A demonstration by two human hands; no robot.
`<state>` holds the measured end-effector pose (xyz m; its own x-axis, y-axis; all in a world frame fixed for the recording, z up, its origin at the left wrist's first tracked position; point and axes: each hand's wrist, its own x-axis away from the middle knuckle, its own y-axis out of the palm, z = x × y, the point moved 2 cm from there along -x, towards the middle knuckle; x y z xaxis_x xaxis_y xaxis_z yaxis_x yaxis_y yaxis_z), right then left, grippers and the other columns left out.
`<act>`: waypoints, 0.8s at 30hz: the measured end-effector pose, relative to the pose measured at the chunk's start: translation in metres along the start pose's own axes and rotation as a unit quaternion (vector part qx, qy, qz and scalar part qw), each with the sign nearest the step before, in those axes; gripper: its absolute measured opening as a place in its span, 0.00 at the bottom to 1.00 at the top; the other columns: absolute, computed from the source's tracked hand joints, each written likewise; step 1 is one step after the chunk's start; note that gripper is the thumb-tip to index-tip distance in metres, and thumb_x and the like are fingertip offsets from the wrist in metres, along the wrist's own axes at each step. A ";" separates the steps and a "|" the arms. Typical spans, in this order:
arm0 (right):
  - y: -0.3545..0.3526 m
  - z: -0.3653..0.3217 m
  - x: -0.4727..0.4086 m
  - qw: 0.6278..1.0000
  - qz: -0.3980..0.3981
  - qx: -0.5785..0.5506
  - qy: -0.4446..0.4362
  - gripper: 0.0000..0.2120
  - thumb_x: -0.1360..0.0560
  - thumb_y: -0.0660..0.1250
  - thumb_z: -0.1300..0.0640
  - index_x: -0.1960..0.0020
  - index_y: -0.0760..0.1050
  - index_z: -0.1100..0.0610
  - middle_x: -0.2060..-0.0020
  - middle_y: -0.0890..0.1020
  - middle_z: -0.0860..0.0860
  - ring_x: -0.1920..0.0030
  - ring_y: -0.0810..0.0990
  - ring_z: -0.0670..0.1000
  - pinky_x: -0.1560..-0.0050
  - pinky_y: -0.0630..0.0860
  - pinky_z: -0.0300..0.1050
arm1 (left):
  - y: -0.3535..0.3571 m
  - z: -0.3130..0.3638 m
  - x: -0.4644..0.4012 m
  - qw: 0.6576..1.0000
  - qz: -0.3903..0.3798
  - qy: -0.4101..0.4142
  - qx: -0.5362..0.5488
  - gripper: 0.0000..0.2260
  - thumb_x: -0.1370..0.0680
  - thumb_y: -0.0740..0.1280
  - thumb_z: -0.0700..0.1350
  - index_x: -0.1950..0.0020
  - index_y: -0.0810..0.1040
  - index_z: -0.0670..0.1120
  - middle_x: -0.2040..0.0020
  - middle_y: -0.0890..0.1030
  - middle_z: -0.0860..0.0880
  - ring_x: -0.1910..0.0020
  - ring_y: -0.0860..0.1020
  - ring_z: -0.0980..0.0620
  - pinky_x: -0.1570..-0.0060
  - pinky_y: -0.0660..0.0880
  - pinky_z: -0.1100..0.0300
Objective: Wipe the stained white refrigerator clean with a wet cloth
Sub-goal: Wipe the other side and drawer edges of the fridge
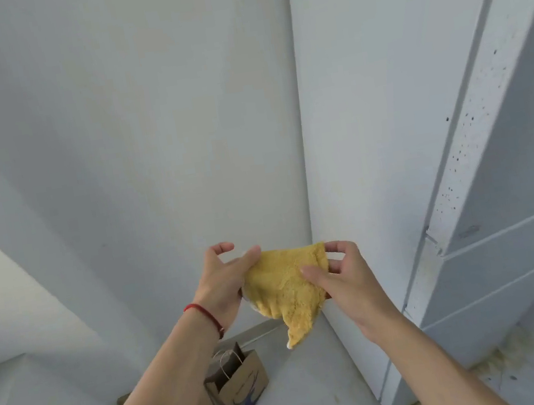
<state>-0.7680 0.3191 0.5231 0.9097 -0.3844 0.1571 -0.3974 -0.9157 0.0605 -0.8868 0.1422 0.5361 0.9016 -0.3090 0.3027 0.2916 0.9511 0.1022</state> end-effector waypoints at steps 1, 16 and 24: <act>-0.005 -0.004 -0.006 0.999 0.011 0.032 -0.013 0.25 0.23 0.76 0.60 0.35 0.65 0.49 0.51 0.87 0.50 0.54 0.87 0.47 0.48 0.84 0.48 | 0.001 0.005 -0.006 0.998 -0.061 0.025 -0.008 0.28 0.31 0.81 0.44 0.35 0.72 0.48 0.46 0.81 0.40 0.53 0.81 0.45 0.54 0.79 0.49; -0.025 -0.094 -0.016 0.864 0.327 0.361 -0.131 0.08 0.18 0.64 0.44 0.46 0.70 0.47 0.55 0.79 0.44 0.56 0.78 0.46 0.54 0.78 0.49 | 0.085 0.090 -0.102 0.872 -0.363 0.252 -0.211 0.03 0.21 0.72 0.43 0.49 0.81 0.45 0.52 0.84 0.44 0.52 0.81 0.47 0.48 0.77 0.51; -0.036 -0.152 0.035 0.718 0.600 0.226 -0.271 0.19 0.21 0.64 0.40 0.33 0.69 0.43 0.38 0.75 0.44 0.40 0.76 0.45 0.46 0.75 0.43 | 0.208 0.191 -0.025 0.769 -0.521 0.354 -0.103 0.05 0.20 0.71 0.42 0.50 0.76 0.43 0.59 0.78 0.50 0.61 0.76 0.54 0.58 0.74 0.59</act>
<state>-0.7401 0.3567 0.6761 -0.0924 -0.8050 -0.5860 -0.9660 0.2152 -0.1433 -0.9094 0.3467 0.7308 0.0699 -0.8940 -0.4425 0.9530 0.1909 -0.2351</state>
